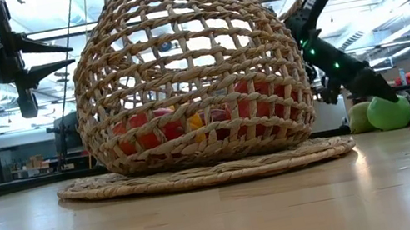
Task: Build produce basket
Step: Put the green apple into the basket
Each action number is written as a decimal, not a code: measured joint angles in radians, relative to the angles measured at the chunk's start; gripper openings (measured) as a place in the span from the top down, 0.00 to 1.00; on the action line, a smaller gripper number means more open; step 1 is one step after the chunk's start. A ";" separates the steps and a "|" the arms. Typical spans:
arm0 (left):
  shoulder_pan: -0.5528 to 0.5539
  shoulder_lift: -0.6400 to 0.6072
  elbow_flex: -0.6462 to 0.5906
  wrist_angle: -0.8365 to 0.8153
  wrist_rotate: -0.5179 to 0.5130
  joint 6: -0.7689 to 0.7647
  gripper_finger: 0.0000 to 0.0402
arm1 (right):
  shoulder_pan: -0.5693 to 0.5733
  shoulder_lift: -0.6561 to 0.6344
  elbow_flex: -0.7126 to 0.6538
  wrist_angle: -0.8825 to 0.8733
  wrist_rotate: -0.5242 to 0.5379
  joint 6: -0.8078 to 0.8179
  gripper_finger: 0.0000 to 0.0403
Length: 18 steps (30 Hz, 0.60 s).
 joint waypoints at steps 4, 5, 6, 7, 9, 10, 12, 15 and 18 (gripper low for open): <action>0.000 0.000 0.000 0.000 0.000 0.000 0.78 | -0.017 0.051 0.000 0.008 0.023 -0.022 0.08; 0.000 0.000 0.000 0.000 0.000 0.000 0.78 | -0.022 0.060 0.000 0.016 0.024 -0.025 0.08; 0.000 0.000 0.000 0.000 0.000 0.000 0.77 | -0.025 0.069 0.001 0.024 0.024 -0.027 0.08; 0.000 0.000 0.000 0.000 0.000 0.000 0.77 | -0.027 0.077 0.001 0.030 0.026 -0.030 0.08; 0.000 0.000 0.000 0.000 0.000 0.000 0.78 | -0.031 0.090 0.001 0.033 0.030 -0.044 0.08; 0.000 0.000 0.000 0.000 0.000 0.000 0.78 | -0.032 0.097 0.002 0.036 0.030 -0.049 0.08; 0.000 0.000 0.000 0.000 0.000 0.000 0.78 | -0.032 0.101 0.001 0.043 0.030 -0.057 0.08; 0.000 0.000 0.000 0.000 0.000 0.000 0.77 | -0.032 0.095 0.002 0.067 0.016 -0.077 0.07; 0.000 0.000 0.000 0.000 0.000 0.000 0.78 | -0.033 0.093 0.003 0.078 -0.013 -0.078 0.07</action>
